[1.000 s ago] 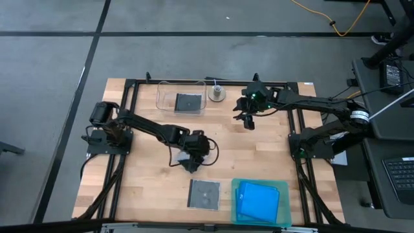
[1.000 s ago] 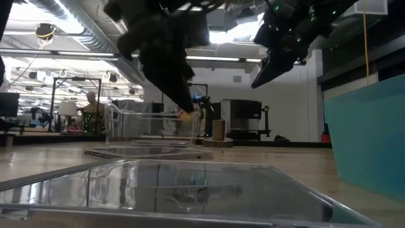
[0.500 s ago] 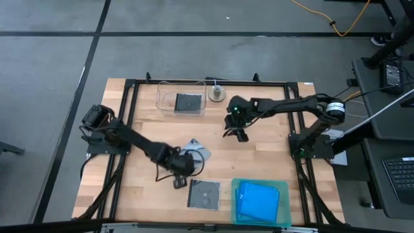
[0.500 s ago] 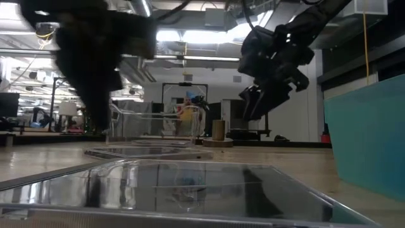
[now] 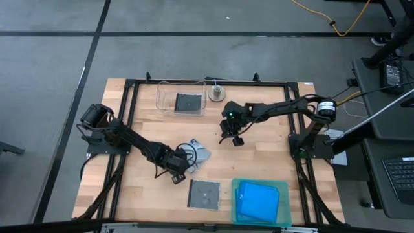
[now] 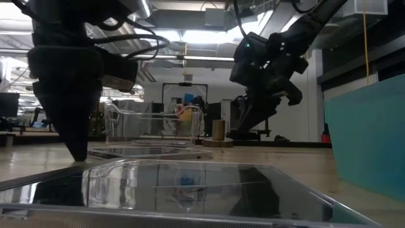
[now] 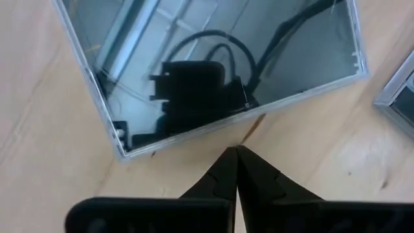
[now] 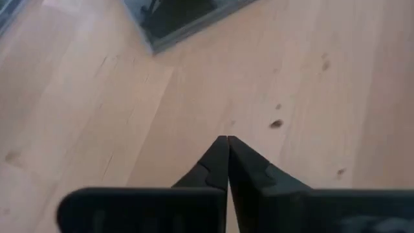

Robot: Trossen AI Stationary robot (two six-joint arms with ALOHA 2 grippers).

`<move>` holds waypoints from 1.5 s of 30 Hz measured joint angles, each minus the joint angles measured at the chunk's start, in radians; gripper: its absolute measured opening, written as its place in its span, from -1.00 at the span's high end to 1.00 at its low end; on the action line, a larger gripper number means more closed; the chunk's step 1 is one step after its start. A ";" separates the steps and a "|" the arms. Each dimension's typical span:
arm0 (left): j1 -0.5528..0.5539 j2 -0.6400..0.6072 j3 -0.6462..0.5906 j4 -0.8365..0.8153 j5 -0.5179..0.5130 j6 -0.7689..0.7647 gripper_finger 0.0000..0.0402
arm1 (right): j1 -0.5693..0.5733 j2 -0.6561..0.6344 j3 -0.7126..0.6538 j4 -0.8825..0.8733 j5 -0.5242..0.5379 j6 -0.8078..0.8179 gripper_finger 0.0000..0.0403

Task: Pick & place jewel cases by type
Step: Put the left black cd case into the transparent bin

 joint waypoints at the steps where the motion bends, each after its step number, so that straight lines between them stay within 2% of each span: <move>1: 0.012 0.000 -0.008 0.012 0.010 0.009 0.99 | 0.000 0.006 0.000 -0.004 -0.005 -0.002 0.95; 7: 0.068 0.002 -0.021 0.044 0.002 0.107 0.99 | 0.000 0.043 0.000 -0.005 -0.019 -0.018 0.92; 13: 0.149 0.006 -0.023 0.071 -0.111 0.196 0.99 | 0.000 0.058 0.000 -0.002 -0.045 -0.025 0.96; 19: 0.294 0.015 -0.030 0.236 -0.184 0.314 0.99 | 0.000 0.059 0.000 0.005 -0.046 -0.045 0.97; 24: 0.356 0.004 -0.029 0.291 -0.169 0.291 0.99 | 0.000 0.059 0.000 -0.009 -0.046 -0.033 0.96; 29: 0.351 -0.006 -0.028 0.276 -0.150 0.287 1.00 | 0.000 0.045 0.000 -0.050 -0.045 -0.021 0.98; 34: 0.326 -0.020 -0.028 0.228 -0.133 0.259 0.99 | 0.000 -0.037 0.001 -0.089 -0.025 -0.016 0.97; 41: 0.312 -0.054 -0.026 0.088 -0.120 0.126 0.99 | 0.003 -0.091 0.000 -0.159 -0.009 0.088 0.98; 45: 0.326 -0.055 -0.026 0.073 -0.036 0.033 0.97 | 0.019 -0.090 -0.024 -0.148 0.065 0.114 0.98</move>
